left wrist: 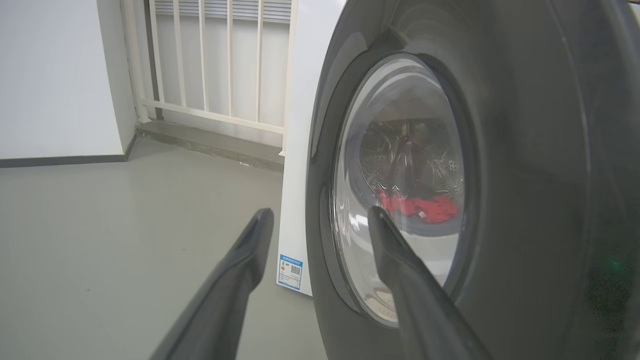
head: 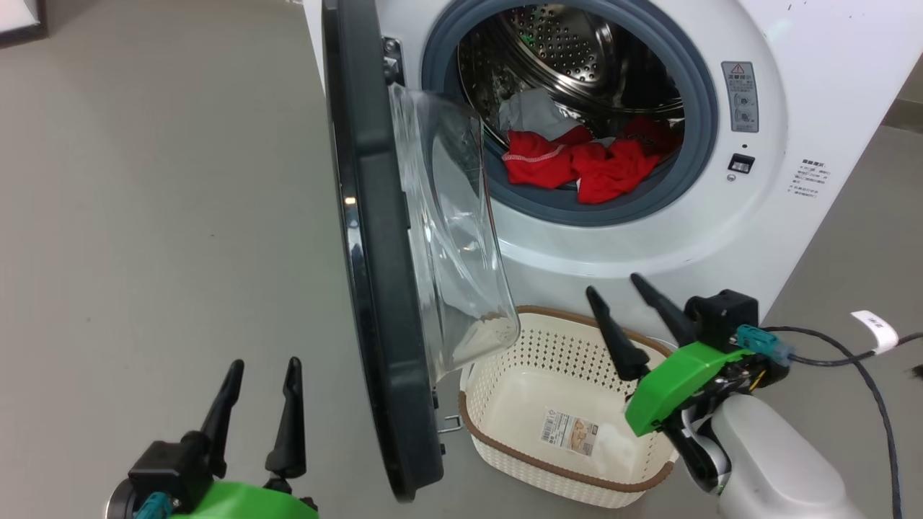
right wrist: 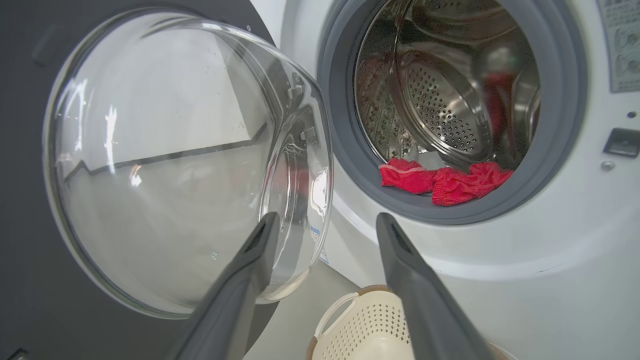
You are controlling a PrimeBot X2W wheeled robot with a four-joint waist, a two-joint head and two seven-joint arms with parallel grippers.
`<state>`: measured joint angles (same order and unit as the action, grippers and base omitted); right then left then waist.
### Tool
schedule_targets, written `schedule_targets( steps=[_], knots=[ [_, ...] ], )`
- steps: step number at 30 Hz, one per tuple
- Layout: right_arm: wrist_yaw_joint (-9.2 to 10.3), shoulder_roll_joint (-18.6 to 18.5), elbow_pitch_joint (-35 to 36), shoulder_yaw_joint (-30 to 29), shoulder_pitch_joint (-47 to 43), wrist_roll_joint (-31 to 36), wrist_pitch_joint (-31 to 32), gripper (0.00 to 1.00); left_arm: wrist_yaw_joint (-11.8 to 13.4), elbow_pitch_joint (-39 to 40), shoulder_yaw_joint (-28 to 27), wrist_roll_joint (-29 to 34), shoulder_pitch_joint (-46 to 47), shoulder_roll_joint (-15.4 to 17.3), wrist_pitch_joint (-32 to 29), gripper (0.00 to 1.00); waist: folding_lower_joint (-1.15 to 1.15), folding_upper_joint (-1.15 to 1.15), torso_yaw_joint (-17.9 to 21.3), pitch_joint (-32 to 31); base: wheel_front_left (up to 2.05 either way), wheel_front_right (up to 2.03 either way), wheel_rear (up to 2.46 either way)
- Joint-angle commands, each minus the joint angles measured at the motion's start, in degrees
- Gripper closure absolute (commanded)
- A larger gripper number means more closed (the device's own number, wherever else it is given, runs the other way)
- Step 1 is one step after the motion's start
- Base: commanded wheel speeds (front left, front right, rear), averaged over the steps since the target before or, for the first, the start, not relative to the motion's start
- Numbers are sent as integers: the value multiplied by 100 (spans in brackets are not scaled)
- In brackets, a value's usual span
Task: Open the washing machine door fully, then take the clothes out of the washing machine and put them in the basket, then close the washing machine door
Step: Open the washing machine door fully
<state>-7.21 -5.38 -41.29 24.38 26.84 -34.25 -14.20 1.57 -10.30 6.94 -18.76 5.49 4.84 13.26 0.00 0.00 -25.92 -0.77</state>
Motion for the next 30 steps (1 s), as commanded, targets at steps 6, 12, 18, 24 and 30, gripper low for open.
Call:
schedule_targets(
  steps=[6,12,18,24,30],
  knots=[
    [-28,231,949,-1055,-597,1653,-78,0,76,162,-182,-44,62,95,74,0,0,0,33,33,0,0,0],
    [-28,248,1710,-1267,-1069,1757,-79,0,71,135,-202,-117,87,79,100,0,0,0,33,25,0,0,0],
    [-28,249,2063,-1425,-1463,1935,-79,0,85,79,-177,-83,66,86,127,0,0,0,16,-13,0,0,0],
    [-28,249,2140,-1425,-1648,1911,-79,0,89,63,-182,-98,34,92,140,0,0,0,9,-36,0,0,0],
    [-28,249,2166,-1442,-1704,1828,-79,0,111,78,-210,-117,8,115,147,0,0,0,18,-47,0,0,0]
  ],
)
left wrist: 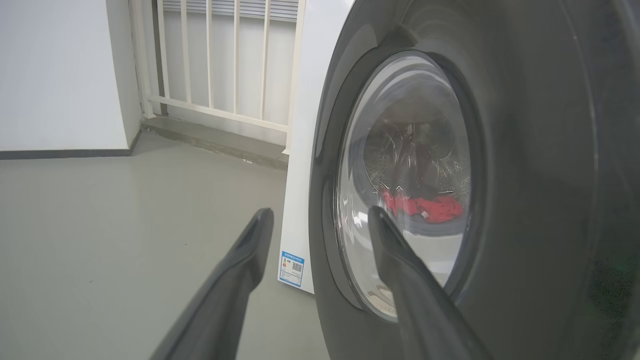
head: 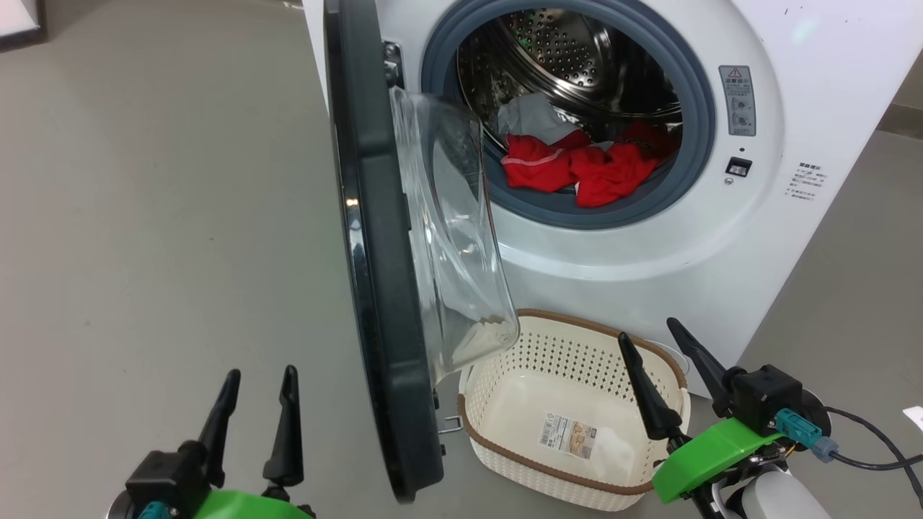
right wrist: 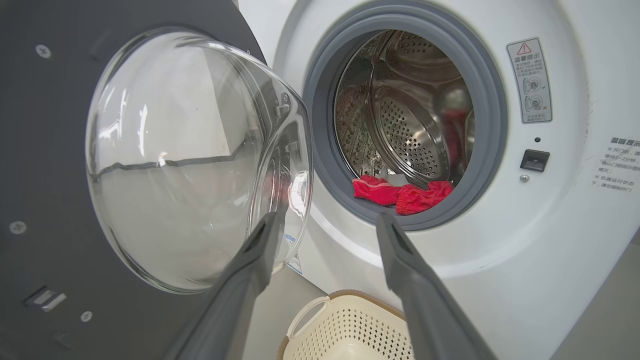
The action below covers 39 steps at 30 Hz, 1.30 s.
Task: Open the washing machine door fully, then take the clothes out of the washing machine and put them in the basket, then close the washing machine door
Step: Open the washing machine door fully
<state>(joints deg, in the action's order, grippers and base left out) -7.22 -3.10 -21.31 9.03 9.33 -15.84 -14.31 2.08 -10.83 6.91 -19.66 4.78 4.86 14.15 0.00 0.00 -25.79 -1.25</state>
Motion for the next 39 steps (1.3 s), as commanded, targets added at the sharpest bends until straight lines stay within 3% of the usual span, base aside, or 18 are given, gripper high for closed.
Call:
schedule_targets(
  steps=[1,18,19,20,22,39],
  knots=[
    [-26,22,163,104,47,-17,-69,0,63,136,-210,-32,74,115,59,0,0,0,10,4,0,0,0],
    [-26,22,98,108,137,63,-69,0,177,210,-175,11,72,128,70,0,0,0,73,135,0,0,0],
    [-26,22,96,107,142,65,-69,0,191,223,-168,31,76,137,70,8,0,0,73,136,0,0,0],
    [-26,22,93,106,146,68,-69,0,205,238,-159,56,79,147,71,51,0,0,72,137,0,0,0],
    [-26,22,82,102,151,72,-69,0,229,277,-140,91,87,164,71,100,0,0,70,132,0,0,0],
    [-26,22,2,119,201,-42,-69,0,356,1518,61,453,759,366,-83,100,0,0,119,77,0,0,0]
  ],
)
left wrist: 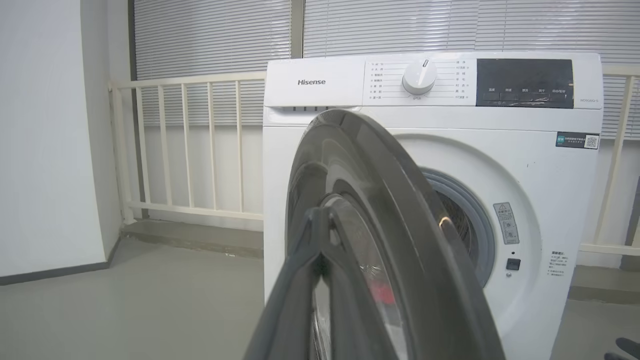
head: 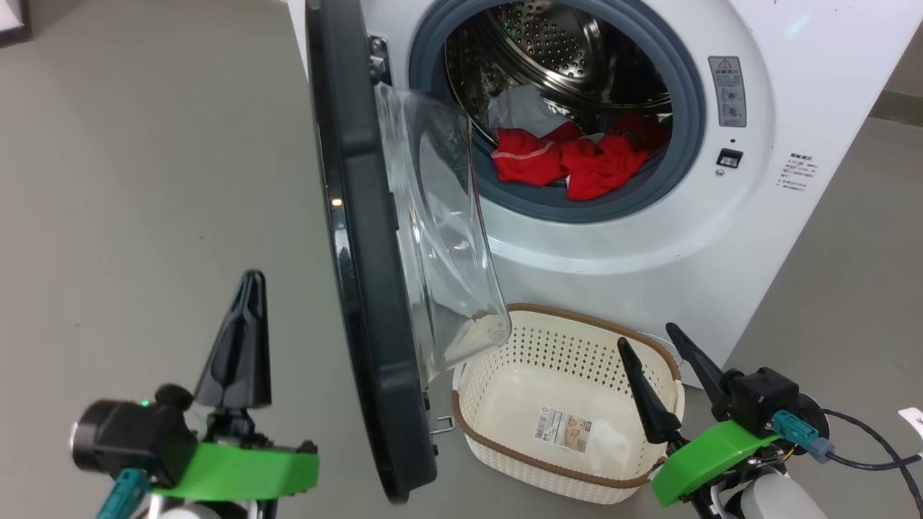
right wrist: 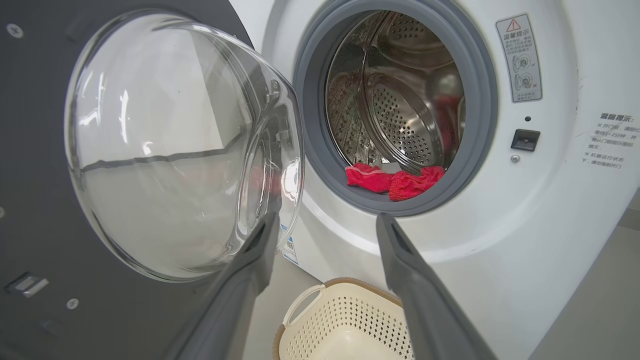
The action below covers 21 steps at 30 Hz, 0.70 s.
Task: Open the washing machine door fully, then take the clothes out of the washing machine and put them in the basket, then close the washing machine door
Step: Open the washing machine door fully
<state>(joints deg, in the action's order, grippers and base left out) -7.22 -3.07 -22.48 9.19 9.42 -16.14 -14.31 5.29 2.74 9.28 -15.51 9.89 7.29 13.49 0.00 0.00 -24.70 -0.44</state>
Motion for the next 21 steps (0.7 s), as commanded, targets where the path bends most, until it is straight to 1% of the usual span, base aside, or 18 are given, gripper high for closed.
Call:
schedule_targets(
  steps=[1,6,7,11,16,21],
  knots=[
    [-26,19,120,104,194,-15,-69,0,32,257,-157,67,306,147,-46,100,0,0,21,-7,0,0,0],
    [-26,19,123,120,193,-23,-69,0,-2,754,-16,132,536,169,-205,100,0,0,91,-4,0,0,0],
    [-26,19,123,120,193,-23,-69,0,-2,754,-16,132,536,169,-205,100,0,0,91,-4,0,0,0],
    [-26,19,114,117,191,-55,-69,0,-126,1071,182,80,628,133,-325,100,0,0,134,19,0,0,0],
    [-26,19,71,129,223,-74,-69,0,-326,1144,566,-54,641,43,-642,100,0,0,169,61,0,0,0],
    [-26,19,57,109,247,-65,-69,0,-461,989,852,-262,571,-63,-856,100,0,0,184,84,0,0,0]
  ],
)
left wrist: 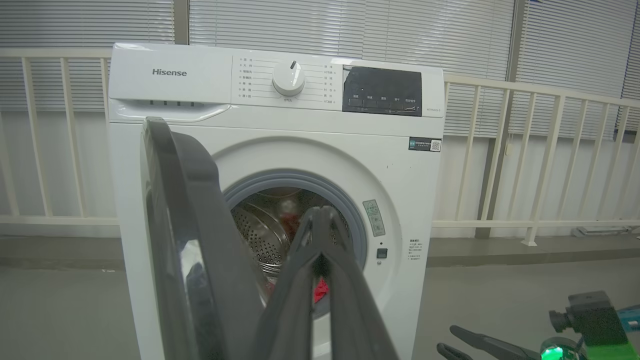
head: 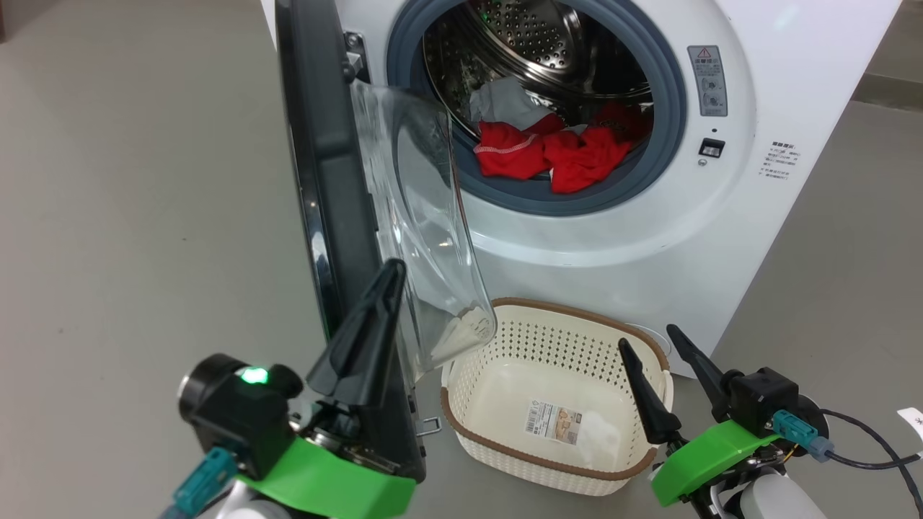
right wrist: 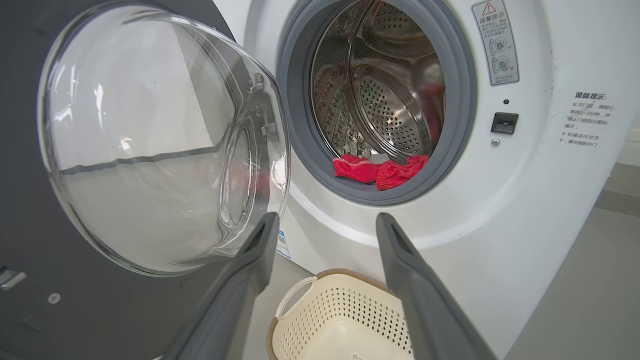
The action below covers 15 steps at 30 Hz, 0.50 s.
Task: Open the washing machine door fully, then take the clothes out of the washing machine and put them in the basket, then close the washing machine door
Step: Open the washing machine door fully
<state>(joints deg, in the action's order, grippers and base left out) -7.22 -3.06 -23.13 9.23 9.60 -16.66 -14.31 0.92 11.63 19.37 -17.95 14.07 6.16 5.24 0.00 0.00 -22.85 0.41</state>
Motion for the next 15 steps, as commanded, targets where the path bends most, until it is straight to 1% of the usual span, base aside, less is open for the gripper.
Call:
schedule_targets(
  steps=[1,8,15],
  knots=[
    [-26,18,118,111,224,-20,-69,0,-38,49,-112,-53,127,35,-72,100,0,0,-1,-2,0,0,0],
    [-26,18,70,186,186,-81,-69,0,-217,-316,147,-437,-104,-31,-350,100,0,0,-13,-44,0,0,0],
    [-26,18,37,193,166,-92,-69,0,-222,-672,266,-650,-435,26,-711,100,0,0,-32,-95,0,0,0]
  ],
)
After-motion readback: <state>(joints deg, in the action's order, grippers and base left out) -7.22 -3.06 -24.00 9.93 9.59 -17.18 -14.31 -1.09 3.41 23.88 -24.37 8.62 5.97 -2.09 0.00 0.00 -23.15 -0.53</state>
